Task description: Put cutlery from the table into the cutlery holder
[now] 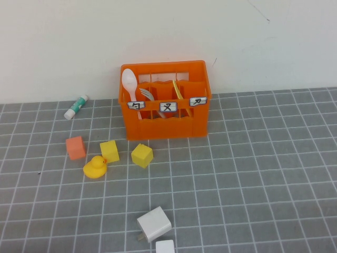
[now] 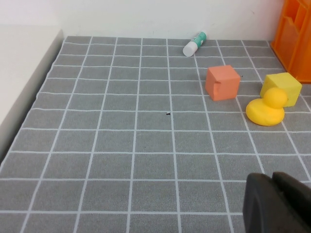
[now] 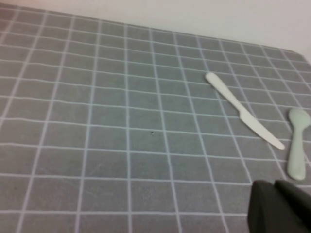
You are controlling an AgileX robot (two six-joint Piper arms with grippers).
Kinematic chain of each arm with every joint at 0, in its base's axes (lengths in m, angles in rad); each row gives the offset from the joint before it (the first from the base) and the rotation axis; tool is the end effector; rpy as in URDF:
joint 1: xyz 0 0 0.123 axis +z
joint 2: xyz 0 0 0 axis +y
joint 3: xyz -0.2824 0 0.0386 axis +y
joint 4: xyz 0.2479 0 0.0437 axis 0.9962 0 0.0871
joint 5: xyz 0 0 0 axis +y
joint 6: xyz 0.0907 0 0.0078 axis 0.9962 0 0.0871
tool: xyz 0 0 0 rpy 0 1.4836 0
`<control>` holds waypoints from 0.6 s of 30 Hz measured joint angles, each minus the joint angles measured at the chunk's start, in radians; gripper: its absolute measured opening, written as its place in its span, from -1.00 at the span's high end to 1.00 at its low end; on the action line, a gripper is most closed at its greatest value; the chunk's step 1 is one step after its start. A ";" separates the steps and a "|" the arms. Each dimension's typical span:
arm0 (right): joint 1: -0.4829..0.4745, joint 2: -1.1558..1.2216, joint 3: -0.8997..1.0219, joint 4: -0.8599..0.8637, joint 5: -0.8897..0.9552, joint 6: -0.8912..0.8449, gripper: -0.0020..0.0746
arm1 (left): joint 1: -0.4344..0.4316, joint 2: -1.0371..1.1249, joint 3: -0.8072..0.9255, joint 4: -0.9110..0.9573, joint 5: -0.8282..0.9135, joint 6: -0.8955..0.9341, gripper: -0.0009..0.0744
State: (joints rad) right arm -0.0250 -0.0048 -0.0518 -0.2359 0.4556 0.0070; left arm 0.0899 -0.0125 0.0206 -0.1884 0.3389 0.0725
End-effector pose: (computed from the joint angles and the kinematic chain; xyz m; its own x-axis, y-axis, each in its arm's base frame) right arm 0.0486 -0.0106 0.1909 -0.3151 -0.1953 -0.9288 0.0600 0.9726 -0.2248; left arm 0.0536 -0.0009 0.1768 -0.2460 -0.1276 -0.9608 -0.0558 0.9915 -0.1174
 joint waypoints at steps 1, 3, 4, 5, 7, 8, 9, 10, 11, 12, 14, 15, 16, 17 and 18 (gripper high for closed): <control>-0.008 0.000 0.000 -0.002 0.000 0.000 0.95 | 0.000 0.000 0.000 0.000 0.000 0.000 0.98; -0.022 0.000 0.015 -0.002 -0.017 0.002 0.95 | 0.000 0.000 0.000 0.000 0.000 0.000 0.98; -0.024 0.000 0.025 -0.002 -0.025 0.002 0.95 | 0.000 0.000 0.000 0.000 0.000 0.000 0.98; -0.024 0.000 0.047 -0.002 -0.059 0.012 0.95 | 0.000 0.000 0.000 0.000 0.000 0.000 0.98; -0.024 -0.002 0.072 0.004 -0.100 0.040 0.95 | 0.000 0.000 0.000 0.000 0.002 0.000 0.98; -0.024 -0.002 0.072 0.012 -0.102 0.047 0.95 | 0.000 0.000 0.000 0.000 0.002 0.000 0.98; -0.018 -0.004 0.072 0.018 -0.106 0.052 0.95 | 0.000 0.000 0.000 0.000 0.002 0.000 0.98; -0.011 -0.006 0.072 0.027 -0.106 0.060 0.95 | 0.000 0.000 0.000 0.000 0.002 0.000 0.98; 0.003 -0.008 0.074 0.034 -0.106 0.067 0.95 | 0.000 0.000 0.000 0.000 0.002 0.000 0.98; 0.019 -0.008 0.074 0.038 -0.106 0.071 0.95 | 0.000 0.000 0.000 0.000 0.002 0.000 0.98; 0.051 -0.008 0.074 0.042 -0.106 0.076 0.95 | 0.000 0.000 0.000 0.000 0.002 0.000 0.98; 0.069 -0.008 0.074 0.044 -0.106 0.086 0.95 | 0.000 0.000 0.000 0.000 0.002 0.000 0.98; 0.081 -0.008 0.074 0.044 -0.106 0.092 0.95 | 0.000 0.000 0.000 0.000 0.002 0.000 0.98; 0.095 -0.008 0.074 0.044 -0.106 0.099 0.95 | 0.000 0.000 0.000 0.000 0.002 0.000 0.98; 0.100 -0.008 0.074 0.044 -0.106 0.103 0.95 | 0.000 0.000 0.000 0.000 0.002 0.000 0.98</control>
State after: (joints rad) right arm 0.0748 -0.0129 0.0222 -0.1917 0.3496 0.1098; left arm 0.0899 -0.0125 0.0206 -0.1884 0.3406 0.0725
